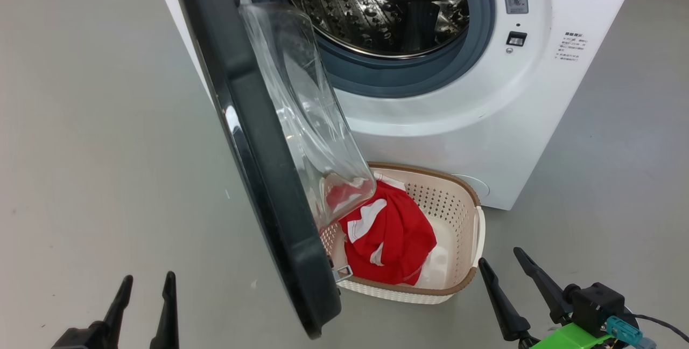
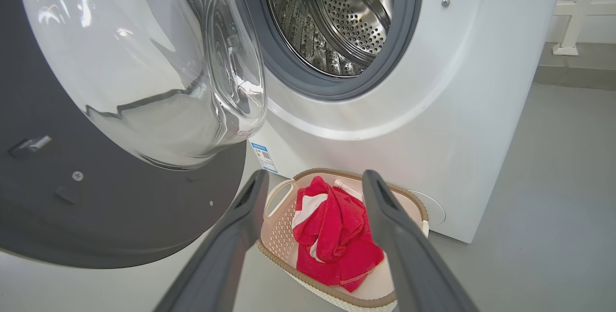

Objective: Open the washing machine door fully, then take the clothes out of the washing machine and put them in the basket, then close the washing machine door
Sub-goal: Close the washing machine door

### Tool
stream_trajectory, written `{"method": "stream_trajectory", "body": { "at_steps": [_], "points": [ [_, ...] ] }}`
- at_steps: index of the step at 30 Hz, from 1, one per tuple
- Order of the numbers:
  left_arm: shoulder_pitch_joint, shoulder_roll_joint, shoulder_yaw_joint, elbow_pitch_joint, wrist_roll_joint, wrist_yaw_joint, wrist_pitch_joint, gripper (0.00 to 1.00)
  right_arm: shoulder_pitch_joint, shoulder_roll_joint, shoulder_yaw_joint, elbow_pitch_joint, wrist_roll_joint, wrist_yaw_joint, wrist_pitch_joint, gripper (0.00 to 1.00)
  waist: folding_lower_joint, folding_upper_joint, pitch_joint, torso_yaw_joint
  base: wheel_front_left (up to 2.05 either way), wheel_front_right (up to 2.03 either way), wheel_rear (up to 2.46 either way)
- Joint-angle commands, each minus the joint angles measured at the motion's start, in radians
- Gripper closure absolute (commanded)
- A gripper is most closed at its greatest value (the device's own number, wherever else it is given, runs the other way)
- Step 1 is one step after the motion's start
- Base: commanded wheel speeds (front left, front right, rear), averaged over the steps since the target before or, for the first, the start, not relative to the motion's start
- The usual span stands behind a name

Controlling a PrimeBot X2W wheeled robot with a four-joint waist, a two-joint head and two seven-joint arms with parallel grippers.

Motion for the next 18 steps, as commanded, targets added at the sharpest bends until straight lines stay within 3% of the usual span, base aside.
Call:
{"method": "stream_trajectory", "body": {
  "at_steps": [1, 7, 8, 10, 11, 12, 13, 18],
  "points": [
    [-0.007, 0.014, 0.039, -0.021, 0.014, -0.005, -0.012, 0.0, -0.019, -0.007, 0.021, -0.02, 0.0, 0.005, -0.006, 0.0, 0.0, 0.0, 0.0, 0.0, 0.0, 0.0, 0.0],
    [-0.013, 0.016, 0.038, -0.025, 0.0, -0.005, -0.012, 0.0, -0.021, -0.006, 0.022, -0.021, 0.0, 0.005, -0.006, 0.0, 0.0, 0.0, 0.002, 0.0, 0.0, 0.0, 0.0],
    [-0.015, 0.017, 0.037, -0.027, -0.008, -0.005, -0.012, 0.08, -0.021, -0.005, 0.022, -0.021, 0.0, 0.005, -0.006, 0.0, 0.0, 0.0, 0.002, 0.0, 0.0, 0.0, 0.0],
    [-0.021, 0.018, 0.037, -0.031, -0.03, -0.005, -0.012, 0.48, -0.021, -0.005, 0.021, -0.021, 0.0, 0.005, -0.006, 0.0, 0.0, 0.0, 0.003, 0.0, 0.0, 0.0, 0.0],
    [-0.024, 0.017, 0.039, -0.032, -0.048, -0.005, -0.012, 0.56, -0.021, -0.004, 0.021, -0.021, -0.001, 0.005, -0.006, 0.0, 0.0, 0.0, 0.003, 0.0, 0.0, 0.0, 0.0],
    [-0.027, 0.017, 0.041, -0.033, -0.069, -0.005, -0.012, 0.92, -0.021, -0.004, 0.021, -0.021, -0.001, 0.005, -0.006, 0.0, 0.0, 0.0, 0.003, 0.0, 0.0, 0.0, 0.0],
    [-0.03, 0.023, 0.04, -0.034, -0.081, -0.005, -0.012, 1.0, -0.021, -0.003, 0.021, -0.021, -0.001, 0.005, -0.006, 0.0, 0.0, 0.0, 0.003, 0.0, 0.0, 0.0, 0.0],
    [-0.053, 0.06, 0.024, -0.03, -0.171, -0.005, -0.012, 1.0, -0.022, -0.002, 0.022, -0.02, -0.001, 0.005, -0.006, 0.0, 0.0, 0.0, 0.005, 0.001, 0.0, 0.0, 0.0]
  ]
}}
